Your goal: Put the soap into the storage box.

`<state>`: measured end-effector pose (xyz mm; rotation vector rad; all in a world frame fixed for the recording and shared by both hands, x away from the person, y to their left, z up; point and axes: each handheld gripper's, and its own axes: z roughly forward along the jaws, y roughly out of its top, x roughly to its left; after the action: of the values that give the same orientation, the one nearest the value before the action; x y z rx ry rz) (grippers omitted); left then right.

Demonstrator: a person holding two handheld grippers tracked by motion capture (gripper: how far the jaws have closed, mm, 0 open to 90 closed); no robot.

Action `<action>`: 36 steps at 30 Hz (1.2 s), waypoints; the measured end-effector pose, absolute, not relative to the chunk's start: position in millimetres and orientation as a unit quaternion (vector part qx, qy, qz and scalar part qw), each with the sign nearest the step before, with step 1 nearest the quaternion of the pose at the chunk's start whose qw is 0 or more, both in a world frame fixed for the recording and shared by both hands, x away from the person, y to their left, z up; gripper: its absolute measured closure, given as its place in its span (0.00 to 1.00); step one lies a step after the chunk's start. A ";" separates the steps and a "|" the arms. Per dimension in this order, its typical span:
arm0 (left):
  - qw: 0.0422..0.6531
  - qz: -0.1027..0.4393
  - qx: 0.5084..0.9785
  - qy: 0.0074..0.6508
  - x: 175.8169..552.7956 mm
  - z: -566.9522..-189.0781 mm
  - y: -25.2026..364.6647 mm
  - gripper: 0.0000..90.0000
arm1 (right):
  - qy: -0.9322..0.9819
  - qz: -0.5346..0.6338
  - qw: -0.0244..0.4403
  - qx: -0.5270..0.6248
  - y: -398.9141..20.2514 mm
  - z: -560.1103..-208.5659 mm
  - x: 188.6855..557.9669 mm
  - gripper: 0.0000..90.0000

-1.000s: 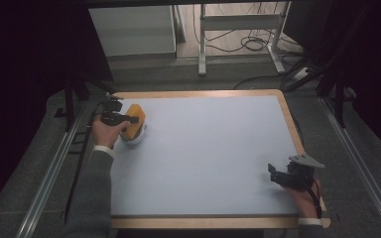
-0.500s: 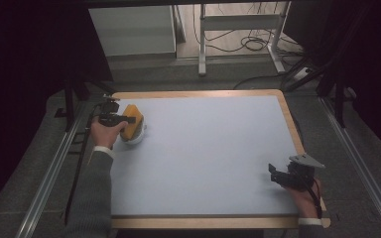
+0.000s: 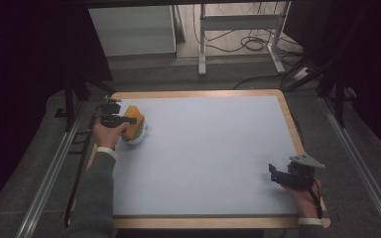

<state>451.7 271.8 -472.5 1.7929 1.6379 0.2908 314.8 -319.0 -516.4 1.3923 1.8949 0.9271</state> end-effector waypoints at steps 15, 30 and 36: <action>0.339 0.114 0.693 0.626 452.2 -478.3 274.2 0.66 | 0.717 0.348 0.301 0.524 -318.1 -517.1 314.9 0.09; 0.345 0.174 0.680 0.623 439.6 -450.9 285.7 0.47 | 0.719 0.349 0.300 0.521 -316.4 -517.2 314.9 0.09; 0.360 0.174 0.682 0.612 432.3 -443.9 286.8 0.46 | 0.719 0.348 0.301 0.521 -316.2 -517.6 315.1 0.09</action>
<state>432.3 286.8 -443.9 1.7590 1.5771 0.4473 315.1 -316.2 -517.6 1.3828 1.9085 0.9227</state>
